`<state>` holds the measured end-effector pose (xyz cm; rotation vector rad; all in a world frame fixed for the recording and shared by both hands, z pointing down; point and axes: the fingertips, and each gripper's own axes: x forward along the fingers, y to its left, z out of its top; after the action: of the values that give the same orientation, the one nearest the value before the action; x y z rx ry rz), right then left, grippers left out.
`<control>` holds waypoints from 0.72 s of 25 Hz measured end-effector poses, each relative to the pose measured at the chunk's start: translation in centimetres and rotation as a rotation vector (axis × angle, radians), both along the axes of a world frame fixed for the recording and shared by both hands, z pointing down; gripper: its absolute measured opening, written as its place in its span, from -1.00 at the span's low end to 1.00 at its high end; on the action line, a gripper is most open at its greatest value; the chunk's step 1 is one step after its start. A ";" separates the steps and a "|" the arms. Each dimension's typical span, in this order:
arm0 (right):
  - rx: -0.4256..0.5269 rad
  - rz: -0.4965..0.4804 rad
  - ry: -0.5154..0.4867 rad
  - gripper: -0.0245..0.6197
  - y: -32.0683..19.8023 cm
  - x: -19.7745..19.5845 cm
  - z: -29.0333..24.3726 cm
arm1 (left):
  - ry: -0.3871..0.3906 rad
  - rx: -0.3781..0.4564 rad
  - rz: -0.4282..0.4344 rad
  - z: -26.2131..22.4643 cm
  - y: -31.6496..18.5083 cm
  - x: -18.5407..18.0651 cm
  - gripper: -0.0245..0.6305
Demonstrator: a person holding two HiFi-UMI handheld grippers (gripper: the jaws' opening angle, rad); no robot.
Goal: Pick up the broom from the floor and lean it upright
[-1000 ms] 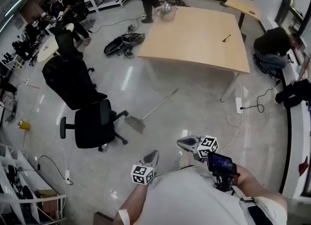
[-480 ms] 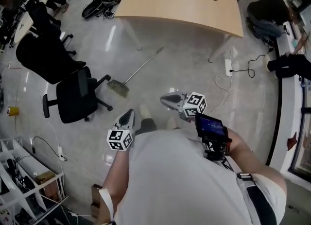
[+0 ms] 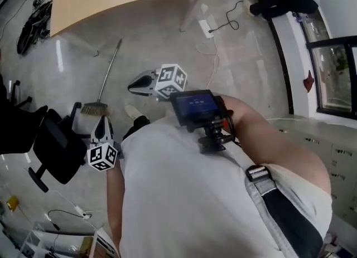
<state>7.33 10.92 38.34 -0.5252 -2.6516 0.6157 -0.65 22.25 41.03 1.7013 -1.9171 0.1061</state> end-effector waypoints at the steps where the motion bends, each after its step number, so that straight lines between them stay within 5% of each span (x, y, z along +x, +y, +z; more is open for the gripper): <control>1: 0.001 0.016 0.012 -0.88 -0.6 -1.7 0.4 | 0.006 -0.005 0.032 0.3 -0.9 -1.6 -0.86; 5: 0.009 0.071 0.049 -0.88 -2.5 -7.7 1.4 | 0.024 -0.017 0.124 1.1 -4.2 -7.8 -0.86; 18: 0.035 0.166 0.065 -0.88 -5.8 -7.7 1.1 | 0.011 -0.081 0.243 1.7 -7.4 -8.5 -0.86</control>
<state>-0.38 5.10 39.46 -0.2717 -2.6571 0.6214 -9.16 14.85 42.70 1.8682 -1.6680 0.2623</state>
